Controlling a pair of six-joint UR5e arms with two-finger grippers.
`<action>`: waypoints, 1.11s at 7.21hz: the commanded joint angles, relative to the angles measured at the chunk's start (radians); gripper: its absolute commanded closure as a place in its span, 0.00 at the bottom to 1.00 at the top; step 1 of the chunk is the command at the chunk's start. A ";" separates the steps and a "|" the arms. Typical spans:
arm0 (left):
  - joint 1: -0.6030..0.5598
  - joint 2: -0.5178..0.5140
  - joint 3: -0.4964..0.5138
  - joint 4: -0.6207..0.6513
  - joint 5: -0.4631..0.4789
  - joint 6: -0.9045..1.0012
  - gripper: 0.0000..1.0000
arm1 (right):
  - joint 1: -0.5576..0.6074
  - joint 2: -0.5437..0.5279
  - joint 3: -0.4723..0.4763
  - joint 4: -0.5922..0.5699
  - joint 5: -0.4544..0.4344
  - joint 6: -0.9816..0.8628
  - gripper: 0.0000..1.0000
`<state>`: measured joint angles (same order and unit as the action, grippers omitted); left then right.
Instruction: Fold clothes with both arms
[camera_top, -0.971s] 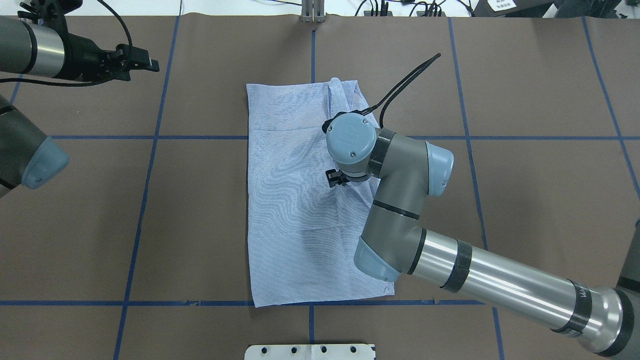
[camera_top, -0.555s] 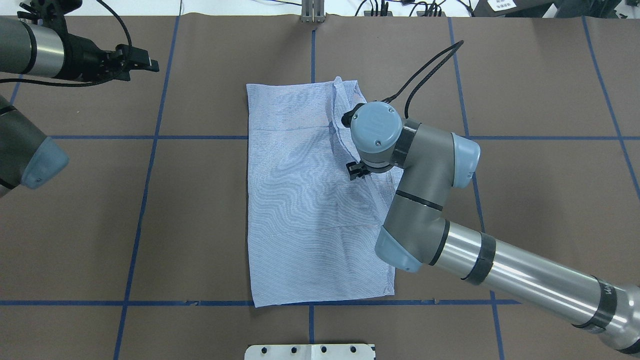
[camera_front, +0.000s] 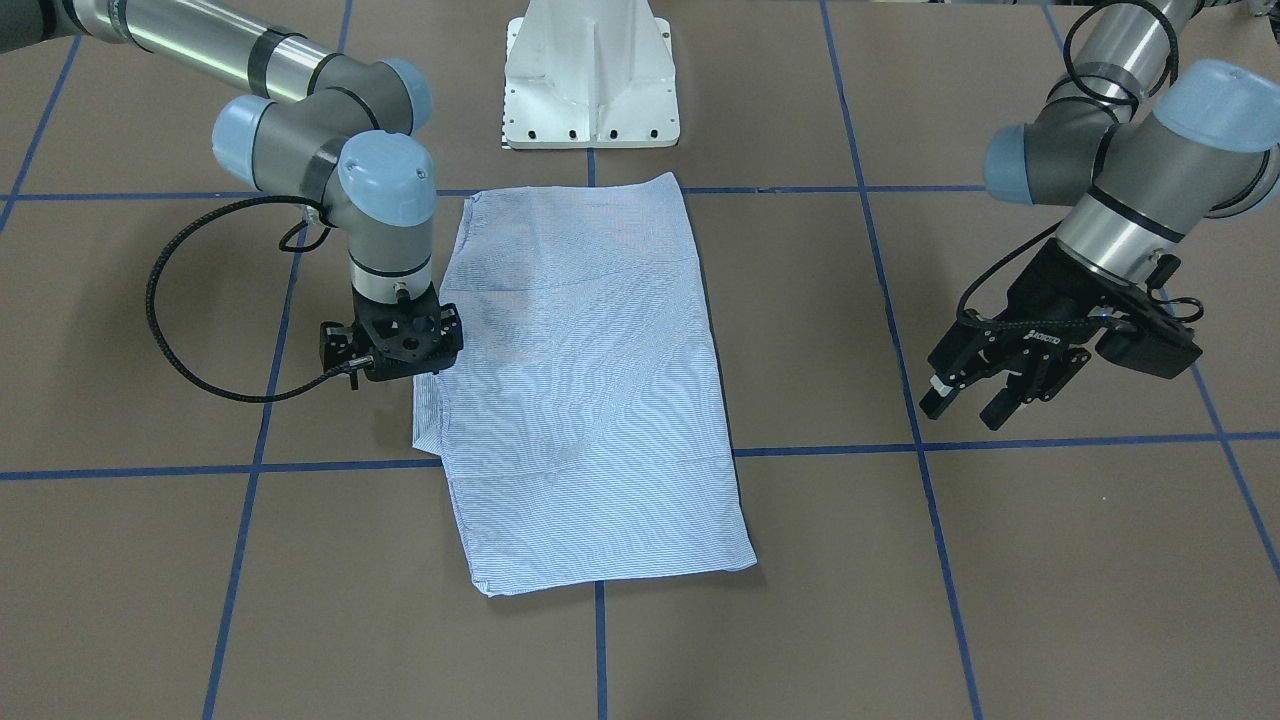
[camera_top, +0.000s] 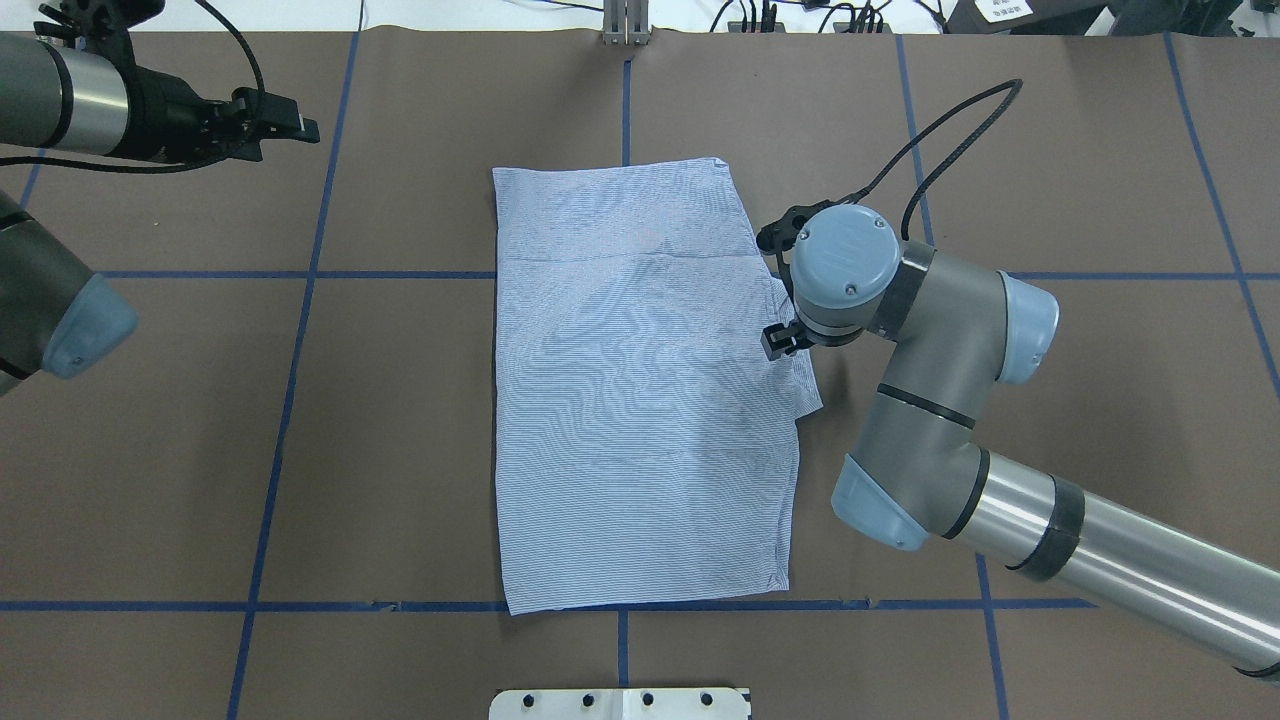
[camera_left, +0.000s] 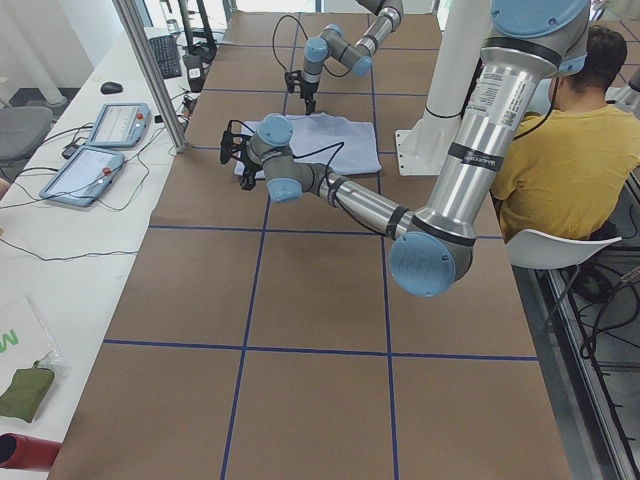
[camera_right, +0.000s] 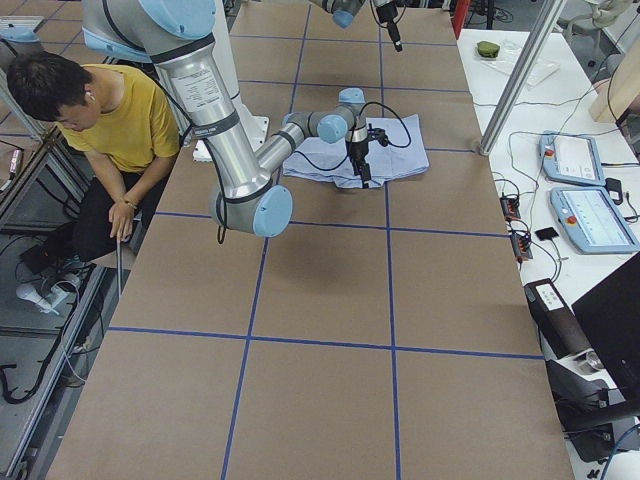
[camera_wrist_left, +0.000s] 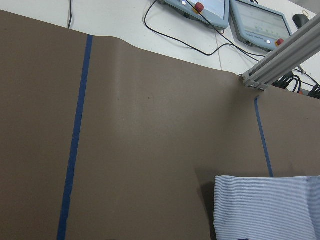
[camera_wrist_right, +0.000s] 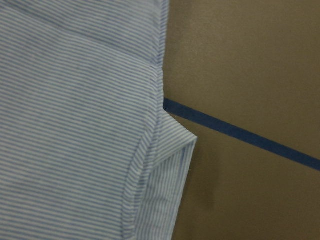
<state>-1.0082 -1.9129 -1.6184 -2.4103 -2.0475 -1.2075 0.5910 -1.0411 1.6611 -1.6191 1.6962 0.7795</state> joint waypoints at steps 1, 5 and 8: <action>-0.001 0.000 -0.018 0.008 0.001 -0.001 0.15 | -0.005 -0.017 0.110 -0.005 0.031 0.248 0.00; -0.001 0.011 -0.021 0.008 0.004 -0.001 0.15 | -0.259 -0.126 0.329 0.007 -0.076 1.135 0.00; 0.000 0.018 -0.037 0.008 0.007 -0.001 0.15 | -0.376 -0.166 0.345 0.051 -0.199 1.544 0.03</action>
<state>-1.0092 -1.8957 -1.6495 -2.4028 -2.0410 -1.2088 0.2565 -1.1852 2.0011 -1.5832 1.5181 2.1845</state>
